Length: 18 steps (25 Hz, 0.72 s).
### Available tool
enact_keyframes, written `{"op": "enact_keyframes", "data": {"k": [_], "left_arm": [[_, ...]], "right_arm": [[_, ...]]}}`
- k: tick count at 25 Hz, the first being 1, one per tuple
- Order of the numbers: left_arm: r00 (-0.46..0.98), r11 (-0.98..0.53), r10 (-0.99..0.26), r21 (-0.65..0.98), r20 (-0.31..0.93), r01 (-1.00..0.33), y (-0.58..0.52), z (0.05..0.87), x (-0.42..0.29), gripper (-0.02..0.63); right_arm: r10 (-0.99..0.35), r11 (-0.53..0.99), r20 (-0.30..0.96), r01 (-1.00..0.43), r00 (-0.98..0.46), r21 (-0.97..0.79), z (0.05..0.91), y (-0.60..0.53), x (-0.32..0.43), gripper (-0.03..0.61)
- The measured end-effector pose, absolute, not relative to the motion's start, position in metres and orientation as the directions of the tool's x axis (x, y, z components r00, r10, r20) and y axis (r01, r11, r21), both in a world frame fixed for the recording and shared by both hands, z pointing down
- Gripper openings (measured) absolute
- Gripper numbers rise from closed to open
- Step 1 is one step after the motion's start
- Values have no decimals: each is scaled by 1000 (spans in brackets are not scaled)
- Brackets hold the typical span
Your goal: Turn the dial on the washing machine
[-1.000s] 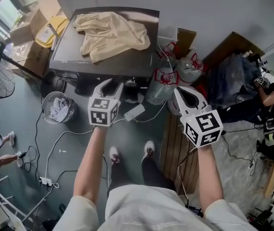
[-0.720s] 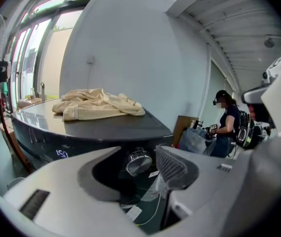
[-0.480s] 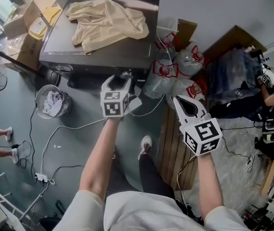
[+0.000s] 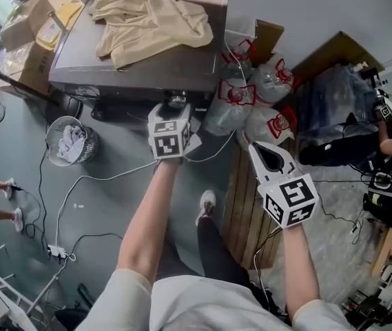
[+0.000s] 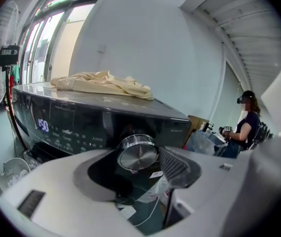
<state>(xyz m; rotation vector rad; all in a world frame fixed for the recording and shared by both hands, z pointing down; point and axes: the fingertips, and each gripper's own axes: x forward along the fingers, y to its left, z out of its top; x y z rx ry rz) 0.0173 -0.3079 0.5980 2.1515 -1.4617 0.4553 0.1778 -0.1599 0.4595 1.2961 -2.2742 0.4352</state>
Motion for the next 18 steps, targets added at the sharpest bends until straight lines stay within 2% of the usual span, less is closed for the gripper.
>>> {"op": "enact_keyframes", "data": {"k": [7, 18], "left_arm": [[336, -280, -758, 186, 559, -942, -308, 599, 17, 264], [242, -305, -770, -6, 590, -952, -308, 603, 23, 264]], "right_arm": [[-719, 492, 552, -870, -423, -25, 456, -159, 182, 14], [-714, 494, 562, -870, -418, -19, 455, -159, 187, 14]]}}
